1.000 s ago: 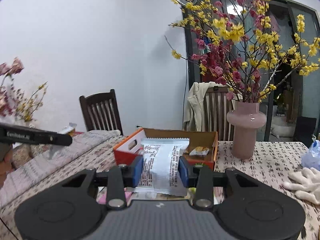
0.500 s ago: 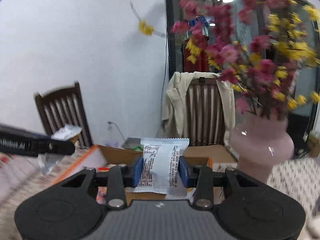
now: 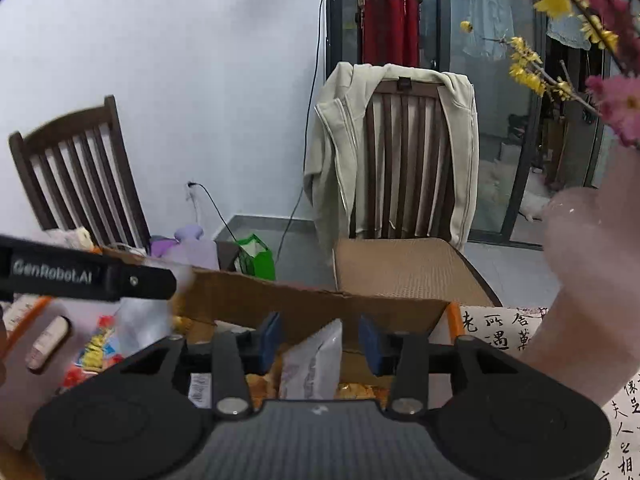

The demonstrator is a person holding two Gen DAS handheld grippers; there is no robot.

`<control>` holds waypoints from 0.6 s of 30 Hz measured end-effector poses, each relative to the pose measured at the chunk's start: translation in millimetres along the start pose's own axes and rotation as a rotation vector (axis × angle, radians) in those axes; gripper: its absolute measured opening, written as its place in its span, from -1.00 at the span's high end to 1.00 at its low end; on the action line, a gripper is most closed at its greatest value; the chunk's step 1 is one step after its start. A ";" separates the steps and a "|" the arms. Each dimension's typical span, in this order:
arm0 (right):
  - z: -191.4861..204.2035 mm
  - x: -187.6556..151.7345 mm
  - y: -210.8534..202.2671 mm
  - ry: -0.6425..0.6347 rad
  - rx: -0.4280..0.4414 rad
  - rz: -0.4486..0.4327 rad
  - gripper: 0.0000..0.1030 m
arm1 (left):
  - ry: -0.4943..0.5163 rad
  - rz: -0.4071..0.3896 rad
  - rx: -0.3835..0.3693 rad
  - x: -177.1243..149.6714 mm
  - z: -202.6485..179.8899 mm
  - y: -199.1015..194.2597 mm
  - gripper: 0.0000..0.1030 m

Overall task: Organize snacks
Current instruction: 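Carry both white packets into the orange box and open both tools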

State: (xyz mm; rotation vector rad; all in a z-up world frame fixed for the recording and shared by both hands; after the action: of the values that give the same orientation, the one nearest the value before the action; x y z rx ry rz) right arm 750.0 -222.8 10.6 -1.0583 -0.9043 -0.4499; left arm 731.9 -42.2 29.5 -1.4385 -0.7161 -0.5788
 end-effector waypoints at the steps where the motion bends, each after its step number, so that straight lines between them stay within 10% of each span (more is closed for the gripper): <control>1: 1.9 -1.9 1.3 -0.002 -0.005 0.010 0.19 | 0.015 0.001 -0.003 -1.0 0.3 -2.2 -0.49; 18: 56.9 -13.5 -115.4 -0.155 -0.060 -0.030 -0.67 | 0.083 -0.018 0.021 -25.9 30.4 -147.0 -0.87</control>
State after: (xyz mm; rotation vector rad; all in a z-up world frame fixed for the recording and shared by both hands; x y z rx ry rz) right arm 637.3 -225.2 74.0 -1.1477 -1.0509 -0.4266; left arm 603.4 -22.9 109.1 -1.3813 -0.6680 -0.6395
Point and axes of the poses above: each gripper's, at about its wrist camera, not at the fingertips, and y roughly the way its jaws point, z to its left, x to its top, the point moved 3 cm from there along y, roughly the way its jaws point, and after that the axes turned 15 degrees about x, right-handed, at the moved point
